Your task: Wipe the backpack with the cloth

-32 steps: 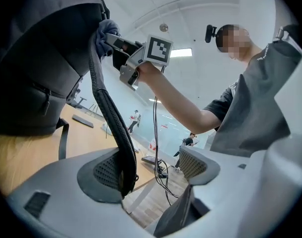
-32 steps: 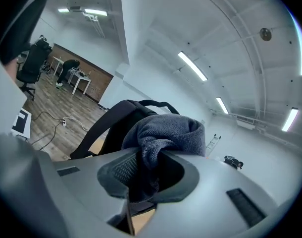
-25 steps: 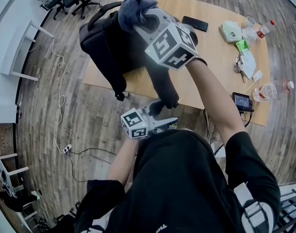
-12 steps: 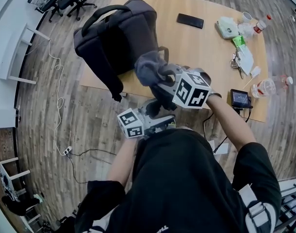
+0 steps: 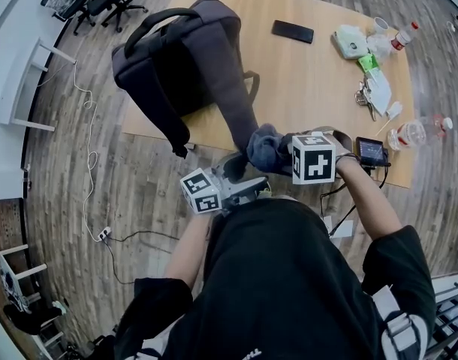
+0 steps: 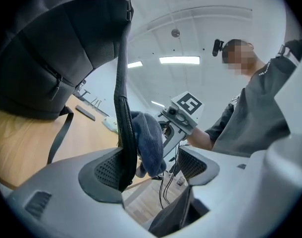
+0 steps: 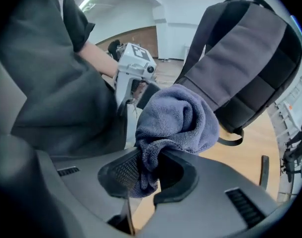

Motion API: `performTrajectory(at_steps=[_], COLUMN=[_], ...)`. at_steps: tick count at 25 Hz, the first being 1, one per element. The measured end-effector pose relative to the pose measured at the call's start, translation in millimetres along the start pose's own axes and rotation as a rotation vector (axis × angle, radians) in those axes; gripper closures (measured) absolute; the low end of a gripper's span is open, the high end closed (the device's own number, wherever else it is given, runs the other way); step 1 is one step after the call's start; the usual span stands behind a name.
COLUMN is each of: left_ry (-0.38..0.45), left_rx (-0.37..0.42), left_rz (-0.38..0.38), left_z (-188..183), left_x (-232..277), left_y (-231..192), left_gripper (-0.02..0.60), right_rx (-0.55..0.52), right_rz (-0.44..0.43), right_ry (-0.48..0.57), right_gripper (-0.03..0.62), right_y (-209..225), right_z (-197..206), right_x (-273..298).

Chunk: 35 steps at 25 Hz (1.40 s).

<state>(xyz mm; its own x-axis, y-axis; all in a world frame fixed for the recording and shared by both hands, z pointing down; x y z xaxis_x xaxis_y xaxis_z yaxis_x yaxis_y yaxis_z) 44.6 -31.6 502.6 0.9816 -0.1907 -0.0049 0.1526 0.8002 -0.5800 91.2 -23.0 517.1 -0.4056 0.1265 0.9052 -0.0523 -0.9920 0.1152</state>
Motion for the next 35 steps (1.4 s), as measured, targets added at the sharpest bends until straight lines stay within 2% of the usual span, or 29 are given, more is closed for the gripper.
performTrajectory(at_steps=[4, 6, 13, 17, 21, 24, 26, 29, 32, 35], left_ry=[0.012, 0.015, -0.025, -0.017, 0.010, 0.026, 0.038, 0.040, 0.043, 0.066], left_rx=[0.017, 0.013, 0.060, 0.059, 0.040, 0.027, 0.010, 0.003, -0.007, -0.010], left_rz=[-0.002, 0.001, -0.002, -0.014, -0.027, -0.025, -0.029, -0.039, -0.046, -0.041], left_z=[-3, -3, -3, -4, -6, -6, -8, -12, -13, -18], left_x=[-1, -2, -1, -2, -9, -13, -14, -18, -23, -22], left_y=[-2, -1, 6, 6, 2, 0, -1, -5, -8, -8], left_gripper=[0.219, 0.219, 0.219, 0.219, 0.219, 0.219, 0.219, 0.219, 0.219, 0.219], right_rx=[-0.029, -0.034, 0.000, 0.001, 0.042, 0.097, 0.070, 0.019, 0.080, 0.121], right_rz=[-0.166, -0.169, 0.025, 0.141, 0.223, 0.276, 0.311, 0.358, 0.433, 0.547], right_ry=[-0.085, -0.063, 0.042, 0.103, 0.269, 0.389, 0.442, 0.560, 0.632, 0.695], right_gripper=[0.517, 0.517, 0.517, 0.517, 0.507, 0.437, 0.421, 0.421, 0.500, 0.512], right_y=[-29, -30, 15, 33, 43, 48, 47, 45, 54, 75], right_z=[7, 3, -22, -38, -57, -66, -73, -85, -86, -94], right_x=[-5, -7, -27, -30, -35, -34, -28, -20, -21, -34])
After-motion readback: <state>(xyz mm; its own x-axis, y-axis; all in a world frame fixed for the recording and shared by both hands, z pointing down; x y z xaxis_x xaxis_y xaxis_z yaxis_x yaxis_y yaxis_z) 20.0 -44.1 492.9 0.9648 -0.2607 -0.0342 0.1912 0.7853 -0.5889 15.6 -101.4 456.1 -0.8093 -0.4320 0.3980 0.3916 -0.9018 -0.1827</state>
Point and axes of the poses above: the fingertips, and each gripper's own axes: x forward along the fingers, y to its right, z out of its underside, the point moved 1 cm from there along -x, backward along the fingers, and after that the axes turned 1 degree about x, right-handed, at the moved point
